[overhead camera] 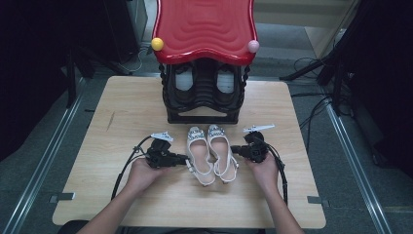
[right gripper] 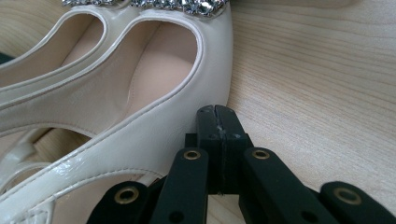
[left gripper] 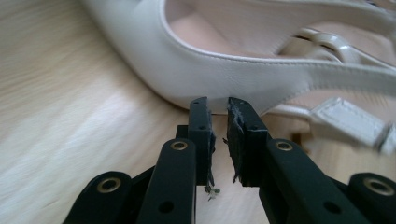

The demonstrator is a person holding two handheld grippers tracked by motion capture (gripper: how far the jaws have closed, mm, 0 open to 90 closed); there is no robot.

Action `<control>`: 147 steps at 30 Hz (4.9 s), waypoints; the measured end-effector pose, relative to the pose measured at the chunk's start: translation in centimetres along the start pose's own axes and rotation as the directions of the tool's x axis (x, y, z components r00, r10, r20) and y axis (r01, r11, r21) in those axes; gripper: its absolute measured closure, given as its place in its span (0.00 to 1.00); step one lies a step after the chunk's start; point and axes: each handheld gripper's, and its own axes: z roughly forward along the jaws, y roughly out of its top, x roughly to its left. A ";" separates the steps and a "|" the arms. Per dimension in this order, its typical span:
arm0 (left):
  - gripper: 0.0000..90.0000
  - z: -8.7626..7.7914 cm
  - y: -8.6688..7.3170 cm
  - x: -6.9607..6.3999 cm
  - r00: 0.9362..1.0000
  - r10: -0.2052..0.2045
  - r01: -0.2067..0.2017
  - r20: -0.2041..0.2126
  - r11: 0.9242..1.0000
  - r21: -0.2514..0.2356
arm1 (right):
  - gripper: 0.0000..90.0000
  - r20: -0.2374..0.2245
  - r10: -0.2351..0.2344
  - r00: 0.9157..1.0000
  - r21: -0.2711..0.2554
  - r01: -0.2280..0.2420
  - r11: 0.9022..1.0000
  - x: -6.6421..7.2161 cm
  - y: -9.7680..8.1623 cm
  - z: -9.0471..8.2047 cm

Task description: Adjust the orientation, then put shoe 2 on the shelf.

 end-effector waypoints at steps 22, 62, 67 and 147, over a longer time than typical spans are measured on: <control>0.79 -2.5 -0.1 0.1 0.997 0.002 -0.005 -0.078 0.999 -0.035 | 0.96 -0.074 0.011 0.997 -0.088 -0.018 0.996 -0.5 0.0 -2.0; 0.69 -6.7 -1.7 1.4 0.986 -0.022 0.011 -0.165 0.998 -0.068 | 0.71 -0.069 -0.057 0.996 -0.035 0.054 0.998 4.7 2.8 -2.9; 0.68 -6.9 -1.7 1.5 0.985 -0.025 0.013 -0.170 0.997 -0.071 | 0.72 -0.060 -0.090 0.994 -0.039 0.088 0.995 5.2 2.9 -2.5; 0.65 -10.6 -2.9 5.0 0.959 -0.136 0.091 -0.250 0.979 -0.181 | 0.95 -0.398 -0.524 0.753 0.278 0.643 0.714 13.9 14.4 -7.1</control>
